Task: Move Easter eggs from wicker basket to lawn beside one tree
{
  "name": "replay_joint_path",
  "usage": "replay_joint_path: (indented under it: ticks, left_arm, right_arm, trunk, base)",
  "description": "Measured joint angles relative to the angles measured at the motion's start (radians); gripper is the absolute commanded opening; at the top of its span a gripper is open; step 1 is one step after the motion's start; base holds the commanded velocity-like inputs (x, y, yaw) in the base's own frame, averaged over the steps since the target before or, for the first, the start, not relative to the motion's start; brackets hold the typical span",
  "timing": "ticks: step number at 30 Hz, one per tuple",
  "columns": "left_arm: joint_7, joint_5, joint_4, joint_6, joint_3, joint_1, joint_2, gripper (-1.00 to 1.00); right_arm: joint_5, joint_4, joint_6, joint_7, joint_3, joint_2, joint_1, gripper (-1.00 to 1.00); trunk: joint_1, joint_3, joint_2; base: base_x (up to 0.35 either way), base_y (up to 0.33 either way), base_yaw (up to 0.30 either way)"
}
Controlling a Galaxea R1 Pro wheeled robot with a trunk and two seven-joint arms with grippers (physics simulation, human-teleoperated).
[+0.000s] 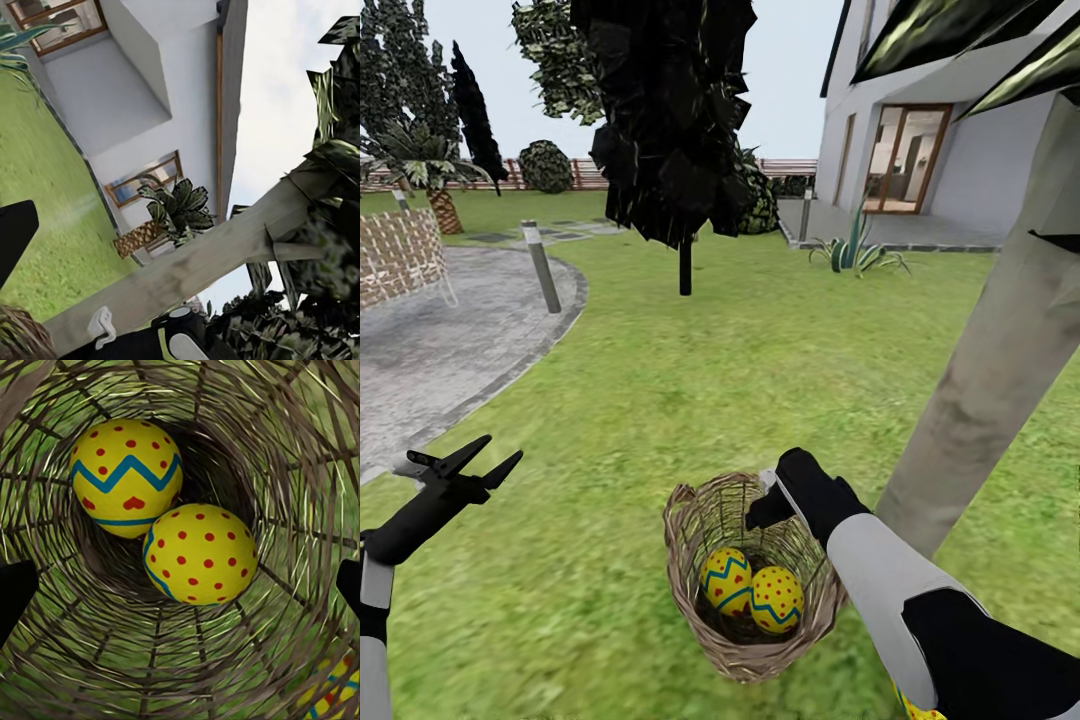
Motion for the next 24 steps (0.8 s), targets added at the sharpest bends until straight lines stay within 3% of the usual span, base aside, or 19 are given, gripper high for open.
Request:
replay_joint_path:
  ticks: [24]
  left_arm:
    - [0.0, 0.0, 0.0, 0.0, 0.0, 0.0, 0.0, 1.0]
  right_arm:
    - [0.008, -0.001, -0.06, -0.004, 0.002, 0.0, 0.0, 1.0]
  trunk:
    - [0.011, -0.093, -0.006]
  base:
    - [0.0, 0.0, 0.0]
